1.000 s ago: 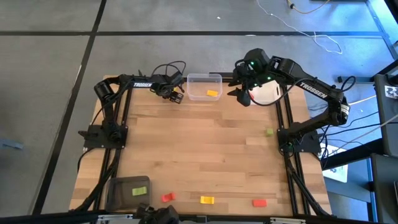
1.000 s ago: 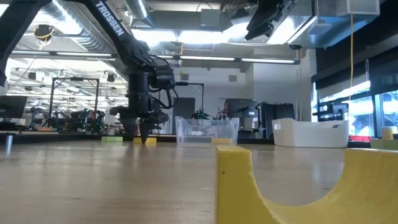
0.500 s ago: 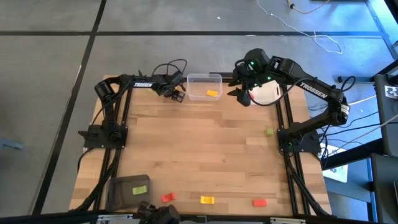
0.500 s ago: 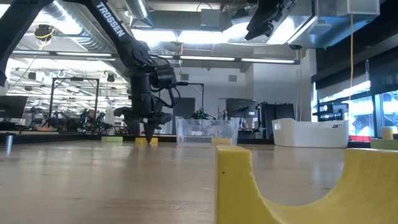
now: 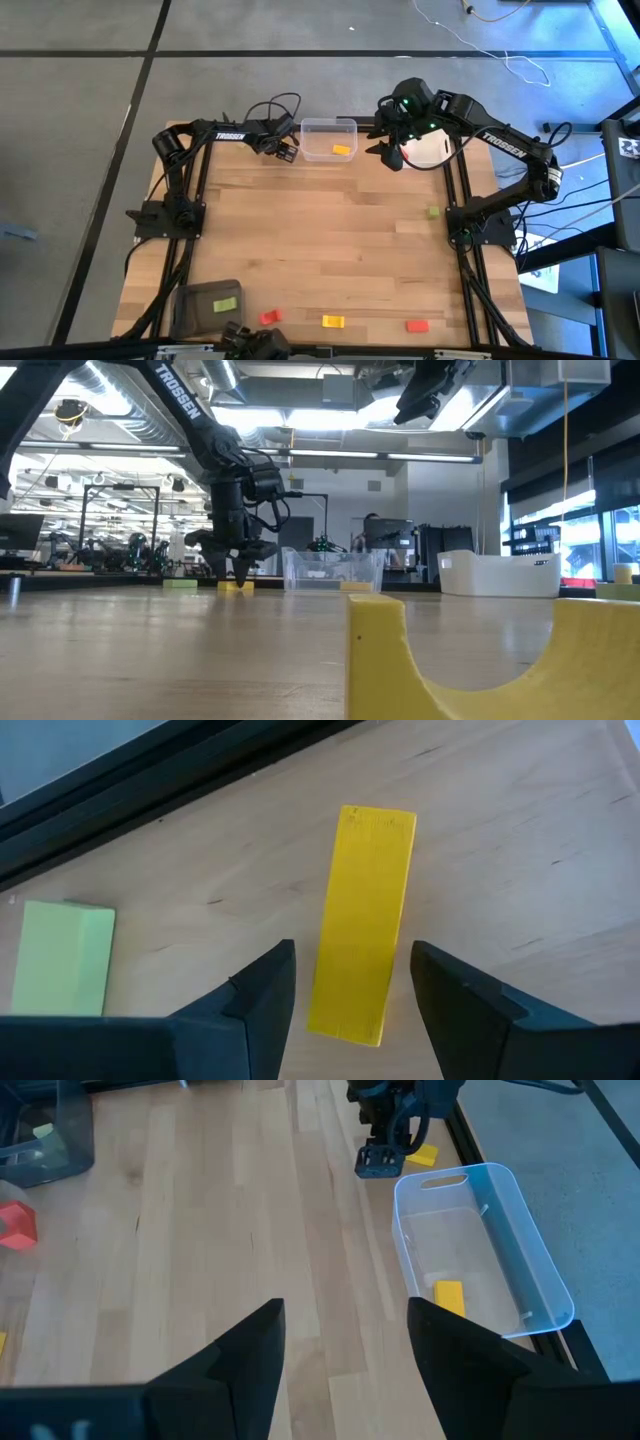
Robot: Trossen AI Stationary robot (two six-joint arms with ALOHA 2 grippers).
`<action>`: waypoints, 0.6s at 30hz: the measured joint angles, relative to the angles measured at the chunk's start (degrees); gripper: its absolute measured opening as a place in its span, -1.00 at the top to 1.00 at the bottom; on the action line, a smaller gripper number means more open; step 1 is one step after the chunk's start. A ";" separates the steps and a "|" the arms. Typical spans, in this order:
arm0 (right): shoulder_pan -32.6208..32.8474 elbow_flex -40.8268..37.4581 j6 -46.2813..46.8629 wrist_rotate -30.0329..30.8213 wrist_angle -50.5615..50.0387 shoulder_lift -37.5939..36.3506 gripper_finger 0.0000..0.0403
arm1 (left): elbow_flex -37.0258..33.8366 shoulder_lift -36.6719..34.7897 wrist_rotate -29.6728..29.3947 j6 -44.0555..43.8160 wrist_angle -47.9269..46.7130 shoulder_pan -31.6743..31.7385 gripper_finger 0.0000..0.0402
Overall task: Sort & place blocks by color
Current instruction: Put the top yellow block into the transparent bin
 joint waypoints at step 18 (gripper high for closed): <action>0.00 0.00 0.01 0.00 -0.02 0.00 -0.05 | 0.15 1.72 3.49 0.32 0.61 0.07 0.14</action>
